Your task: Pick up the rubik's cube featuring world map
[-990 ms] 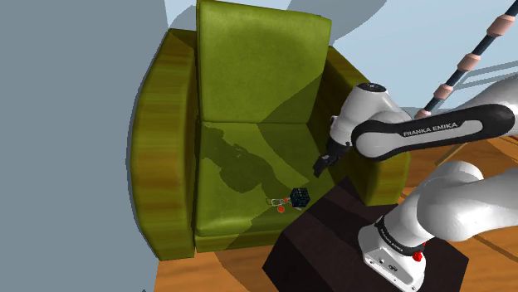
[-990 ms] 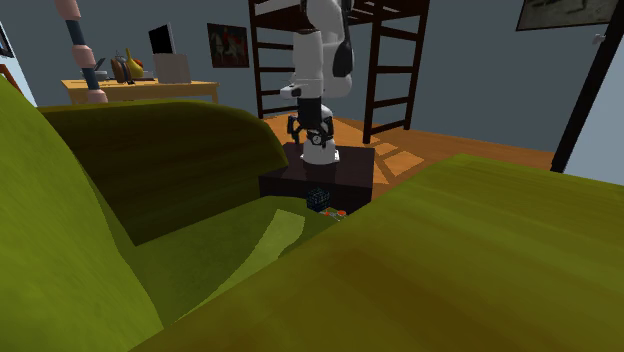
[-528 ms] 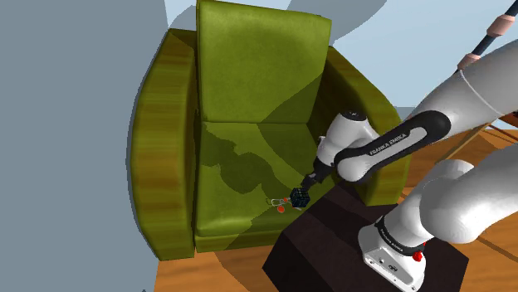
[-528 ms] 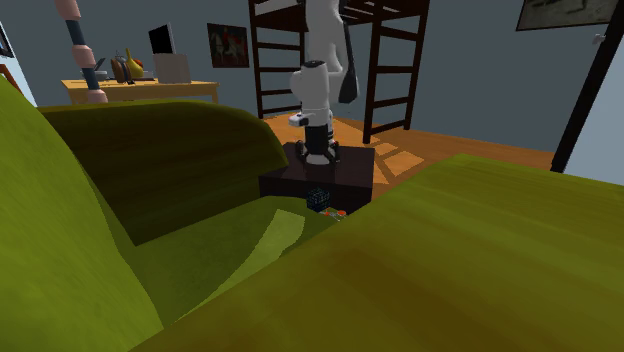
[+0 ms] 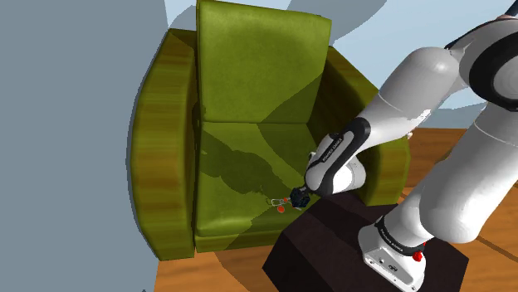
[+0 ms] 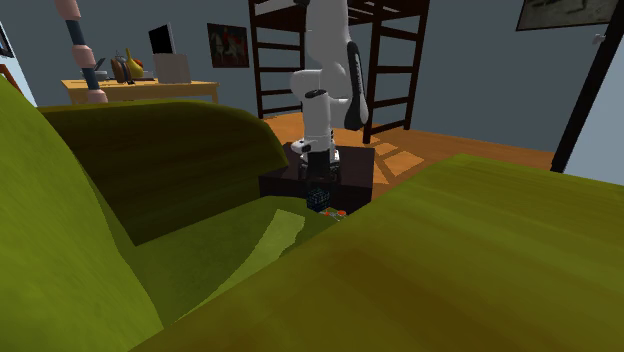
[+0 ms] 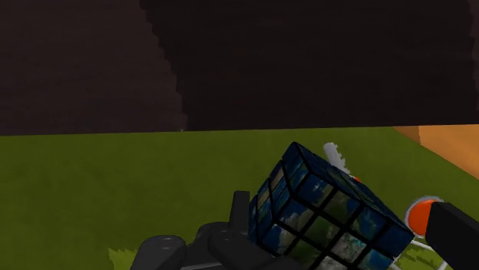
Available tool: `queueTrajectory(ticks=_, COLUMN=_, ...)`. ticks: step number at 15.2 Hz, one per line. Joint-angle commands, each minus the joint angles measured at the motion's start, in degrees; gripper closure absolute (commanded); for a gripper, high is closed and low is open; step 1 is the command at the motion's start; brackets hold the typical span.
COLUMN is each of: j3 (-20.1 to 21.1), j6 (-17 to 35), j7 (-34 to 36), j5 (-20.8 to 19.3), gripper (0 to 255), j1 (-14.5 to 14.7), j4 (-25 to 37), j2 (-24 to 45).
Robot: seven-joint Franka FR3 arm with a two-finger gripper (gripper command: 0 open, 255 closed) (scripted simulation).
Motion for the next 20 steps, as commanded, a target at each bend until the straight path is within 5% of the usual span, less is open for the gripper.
queueTrajectory(ticks=1, j3=4.99, j6=2.78, j7=-3.94, j5=4.48, gripper=0, j1=-4.24, j4=1.25, j2=3.59)
queueTrajectory(ticks=3, j3=9.0, j6=5.6, j7=-6.05, j5=6.0, gripper=0, j1=-8.45, j4=2.36, j2=7.1)
queueTrajectory(ticks=5, j3=9.96, j6=6.46, j7=-6.08, j5=5.69, gripper=0, j1=-9.63, j4=2.58, j2=8.1)
queueTrajectory(ticks=6, j3=9.87, j6=6.43, j7=-6.15, j5=5.63, gripper=255, j1=-9.68, j4=2.6, j2=8.1)
queueTrajectory(ticks=15, j3=9.96, j6=6.46, j7=-6.08, j5=5.69, gripper=255, j1=-9.64, j4=2.58, j2=8.1)
queueTrajectory(ticks=20, j3=-1.37, j6=-0.41, j7=-0.29, j5=0.94, gripper=255, j1=1.87, j4=-0.2, j2=-0.55)
